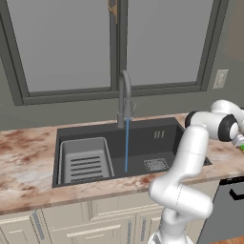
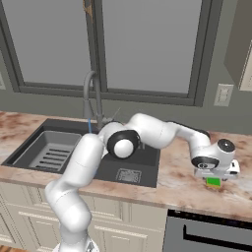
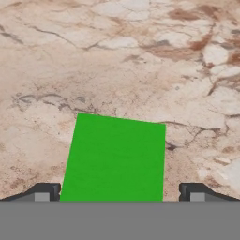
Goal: Soak the sponge with water for a few seconds and then drop it inside the sink.
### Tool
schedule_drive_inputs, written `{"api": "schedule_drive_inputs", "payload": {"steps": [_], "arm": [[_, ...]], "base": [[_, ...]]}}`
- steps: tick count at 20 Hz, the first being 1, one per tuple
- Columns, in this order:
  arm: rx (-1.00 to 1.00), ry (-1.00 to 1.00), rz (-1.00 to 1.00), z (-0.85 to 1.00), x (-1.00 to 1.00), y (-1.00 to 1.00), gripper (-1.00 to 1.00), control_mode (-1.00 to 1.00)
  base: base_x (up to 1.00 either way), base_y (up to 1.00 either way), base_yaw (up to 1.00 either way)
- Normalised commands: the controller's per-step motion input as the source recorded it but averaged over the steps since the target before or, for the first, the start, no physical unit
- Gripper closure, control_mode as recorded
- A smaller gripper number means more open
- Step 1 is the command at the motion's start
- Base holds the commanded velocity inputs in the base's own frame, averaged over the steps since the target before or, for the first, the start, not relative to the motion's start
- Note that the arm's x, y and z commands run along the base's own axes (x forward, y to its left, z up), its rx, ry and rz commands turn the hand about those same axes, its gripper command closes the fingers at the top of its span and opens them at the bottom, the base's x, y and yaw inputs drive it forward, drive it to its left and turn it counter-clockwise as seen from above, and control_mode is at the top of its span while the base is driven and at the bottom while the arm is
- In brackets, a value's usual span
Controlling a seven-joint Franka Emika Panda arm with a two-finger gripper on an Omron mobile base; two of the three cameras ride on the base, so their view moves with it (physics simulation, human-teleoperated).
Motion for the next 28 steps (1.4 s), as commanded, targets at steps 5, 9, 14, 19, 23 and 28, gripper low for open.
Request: {"api": "schedule_drive_inputs", "payload": {"steps": [5, 9, 14, 19, 23, 28], "arm": [[0.00, 0.00, 0.00, -0.13, 0.00, 0.00, -1.00, -1.00], [0.00, 0.00, 0.00, -0.04, 0.00, 0.00, -1.00, -1.00], [0.00, 0.01, 0.00, -0.21, 0.00, 0.00, -1.00, -1.00], [0.00, 0.05, 0.00, -0.48, 0.01, 0.00, -1.00, -1.00], [0.01, 0.06, 0.00, -0.29, 0.00, 0.00, -1.00, -1.00], [0.02, 0.07, 0.00, -0.17, 0.00, 0.00, -1.00, -1.00]], "base": [[0.00, 0.00, 0.00], [0.00, 0.00, 0.00], [0.00, 0.00, 0.00], [0.00, 0.00, 0.00], [0.00, 0.00, 0.00], [0.00, 0.00, 0.00]]}}
